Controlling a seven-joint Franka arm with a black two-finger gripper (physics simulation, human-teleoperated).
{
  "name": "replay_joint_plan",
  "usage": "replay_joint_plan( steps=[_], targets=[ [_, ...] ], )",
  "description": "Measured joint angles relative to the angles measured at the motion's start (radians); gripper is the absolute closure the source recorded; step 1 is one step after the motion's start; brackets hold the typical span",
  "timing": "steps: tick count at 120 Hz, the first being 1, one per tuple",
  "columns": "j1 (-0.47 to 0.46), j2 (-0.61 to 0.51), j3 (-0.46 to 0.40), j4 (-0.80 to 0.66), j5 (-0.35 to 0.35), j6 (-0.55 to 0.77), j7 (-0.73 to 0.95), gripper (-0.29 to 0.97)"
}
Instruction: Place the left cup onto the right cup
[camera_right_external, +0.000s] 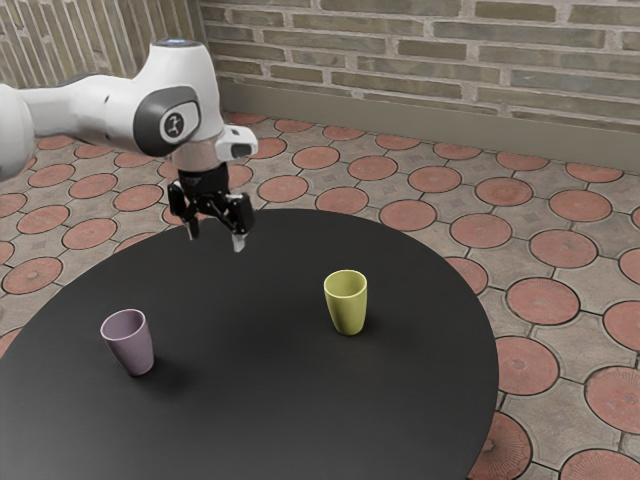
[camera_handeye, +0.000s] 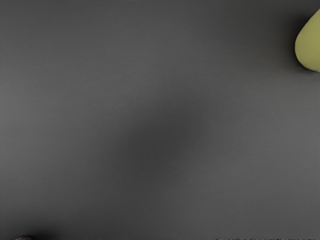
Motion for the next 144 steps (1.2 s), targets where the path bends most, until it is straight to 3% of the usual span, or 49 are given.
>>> replay_joint_plan(
  steps=[81,144],
  targets=[
    [0.063,-0.084,0.000,-0.258,-0.033,0.152,-0.049,0.02],
    [0.113,-0.174,0.000,-0.389,-0.036,0.179,-0.080,0.03]
  ],
)
